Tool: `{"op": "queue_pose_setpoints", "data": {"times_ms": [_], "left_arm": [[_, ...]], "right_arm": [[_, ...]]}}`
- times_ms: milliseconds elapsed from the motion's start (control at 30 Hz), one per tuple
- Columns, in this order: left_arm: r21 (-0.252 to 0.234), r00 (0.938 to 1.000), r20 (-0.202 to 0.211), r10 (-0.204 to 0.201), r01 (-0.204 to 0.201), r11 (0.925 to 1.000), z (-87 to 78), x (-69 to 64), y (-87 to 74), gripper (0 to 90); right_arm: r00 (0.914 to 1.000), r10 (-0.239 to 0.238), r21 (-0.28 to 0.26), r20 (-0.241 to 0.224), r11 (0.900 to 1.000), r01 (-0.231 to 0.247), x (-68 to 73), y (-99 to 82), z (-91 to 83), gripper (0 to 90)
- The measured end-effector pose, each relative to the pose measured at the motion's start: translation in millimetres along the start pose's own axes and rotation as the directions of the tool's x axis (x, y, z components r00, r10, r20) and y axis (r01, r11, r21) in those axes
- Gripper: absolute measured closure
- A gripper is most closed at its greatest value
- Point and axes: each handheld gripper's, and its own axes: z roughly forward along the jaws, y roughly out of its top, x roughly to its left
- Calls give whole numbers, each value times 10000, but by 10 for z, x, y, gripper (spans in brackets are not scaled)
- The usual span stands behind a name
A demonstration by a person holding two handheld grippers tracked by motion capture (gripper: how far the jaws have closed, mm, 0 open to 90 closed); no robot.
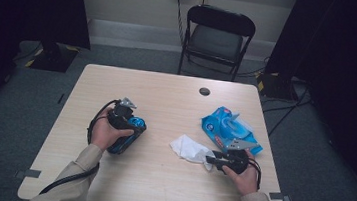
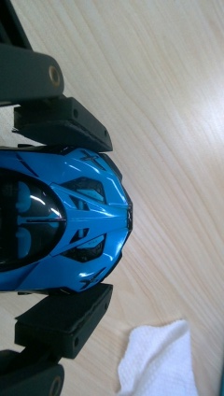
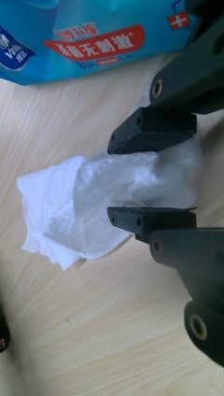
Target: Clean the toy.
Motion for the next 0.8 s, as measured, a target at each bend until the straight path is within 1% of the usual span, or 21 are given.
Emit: {"op": "queue_pose_setpoints", "data": {"times_ms": [200, 267, 400, 433, 467, 633, 667, 733, 800], "left_arm": [[147, 9999, -90, -81, 82, 9999, 90, 19, -41, 262], [269, 10000, -65, -16, 18, 9996, 116, 23, -49, 262], [310, 9999, -165, 7, -1, 9995, 141, 20, -50, 262], [343, 10000, -68, -53, 55, 9994, 144, 29, -50, 262], [339, 9999, -64, -98, 100, 9994, 149, 31, -51, 262], [392, 9997, -103, -208, 212, 9990, 188, 47, -50, 261], [338, 9995, -127, -283, 287, 9990, 202, 45, -51, 261], [373, 9994, -159, -311, 316, 9988, 218, 56, -50, 261], [365, 9989, -166, -427, 433, 9984, 241, 67, -52, 261]], "right_arm": [[9999, 76, 8, 115, 10000, -76, -5, -5, -7, 555], [9998, 76, 10, 183, 10000, -76, -8, -6, -9, 533], [9996, 84, 3, 252, 10000, -84, -18, -3, -16, 514], [9996, 65, 5, 267, 10000, -65, -19, -4, -16, 508], [9996, 70, 19, 286, 10000, -71, -23, -5, -17, 498], [9994, 63, 69, 351, 10000, -65, -30, -6, -18, 482], [9993, 59, 72, 366, 10000, -61, -30, -5, -18, 482], [9991, 41, 77, 419, 10000, -44, -29, -1, -18, 482], [9990, 18, 131, 455, 9999, -24, -29, 1, -18, 478]]}}
